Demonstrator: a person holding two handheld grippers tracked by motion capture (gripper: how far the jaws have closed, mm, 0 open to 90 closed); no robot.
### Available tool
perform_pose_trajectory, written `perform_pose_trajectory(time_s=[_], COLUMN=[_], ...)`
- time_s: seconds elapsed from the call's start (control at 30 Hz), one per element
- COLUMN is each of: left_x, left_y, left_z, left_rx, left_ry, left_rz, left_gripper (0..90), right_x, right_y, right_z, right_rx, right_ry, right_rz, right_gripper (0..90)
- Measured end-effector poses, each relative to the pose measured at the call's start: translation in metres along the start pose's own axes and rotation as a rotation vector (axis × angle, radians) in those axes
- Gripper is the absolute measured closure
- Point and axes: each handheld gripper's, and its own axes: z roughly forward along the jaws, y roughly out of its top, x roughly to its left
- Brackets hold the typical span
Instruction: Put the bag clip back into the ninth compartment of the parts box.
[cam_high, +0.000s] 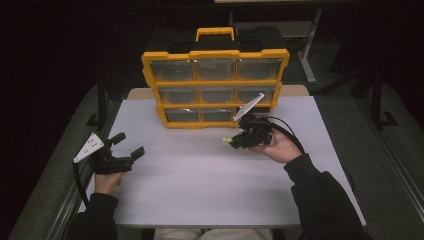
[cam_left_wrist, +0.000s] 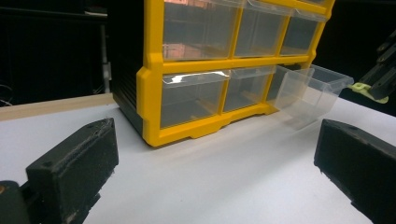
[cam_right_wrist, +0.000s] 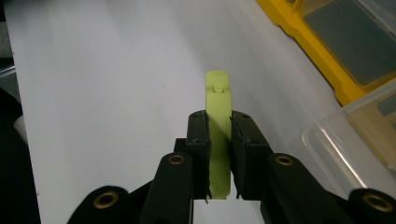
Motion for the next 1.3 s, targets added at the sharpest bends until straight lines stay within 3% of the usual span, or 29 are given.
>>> perform_pose_trajectory(time_s=[0.53,0.73,1.3], left_x=[-0.001,0.000,-0.001], left_y=[0.000,0.000,0.000], left_z=[0.000,-0.001,0.000], left_rx=[-0.002,-0.002,0.000], left_ry=[0.002,0.004,0.005], left_rz=[-0.001,0.000,0.003], left_gripper=[0.0,0.0,0.0], right_x=[-0.015,-0.027,-0.052], right_y=[0.008,0.009,0.001], right_z=[-0.018,-0.027,-0.036], right_rx=[-0.055,-0.082,-0.131], right_ry=[-0.024,-0.054,-0.103], right_rz=[0.024,0.087,0.162], right_gripper=[77.2,77.2,77.2])
